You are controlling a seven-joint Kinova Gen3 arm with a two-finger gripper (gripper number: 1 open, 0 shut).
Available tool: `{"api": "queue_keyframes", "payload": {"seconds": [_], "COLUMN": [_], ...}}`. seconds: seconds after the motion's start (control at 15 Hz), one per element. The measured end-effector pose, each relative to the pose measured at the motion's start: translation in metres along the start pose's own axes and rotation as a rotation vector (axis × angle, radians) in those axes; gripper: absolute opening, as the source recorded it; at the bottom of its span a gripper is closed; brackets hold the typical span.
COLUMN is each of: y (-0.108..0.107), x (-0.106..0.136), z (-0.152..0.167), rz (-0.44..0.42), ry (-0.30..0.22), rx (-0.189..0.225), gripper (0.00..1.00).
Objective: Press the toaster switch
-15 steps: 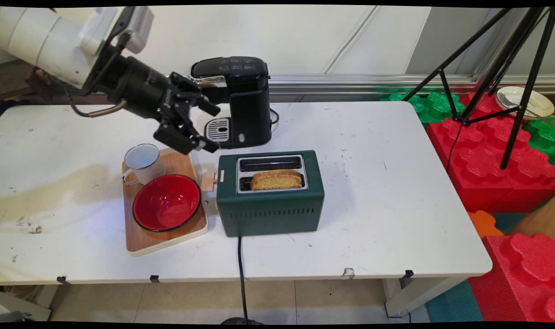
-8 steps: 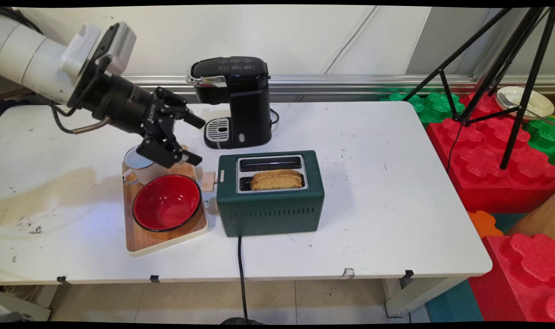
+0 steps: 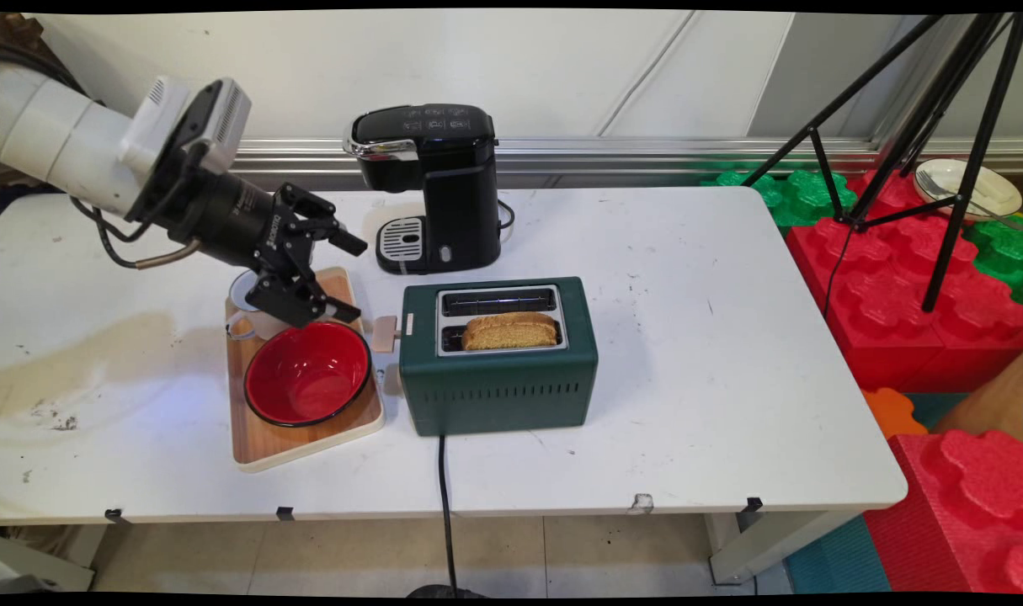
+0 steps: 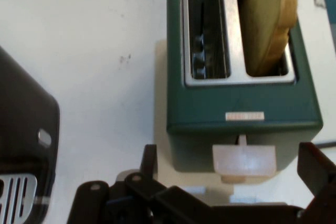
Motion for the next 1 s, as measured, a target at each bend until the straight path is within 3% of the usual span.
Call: {"api": "queue_keyframes", "payload": {"seconds": [0.47, 0.53, 1.0], "y": [-0.002, -0.002, -0.001], "x": [-0.007, -0.008, -0.007], "z": [0.01, 0.012, 0.018], "rz": [0.005, 0.005, 0.006], "ry": [-0.046, -0.049, -0.072], "rx": [-0.004, -0.004, -0.015], "gripper": [1.0, 0.0, 0.0]}}
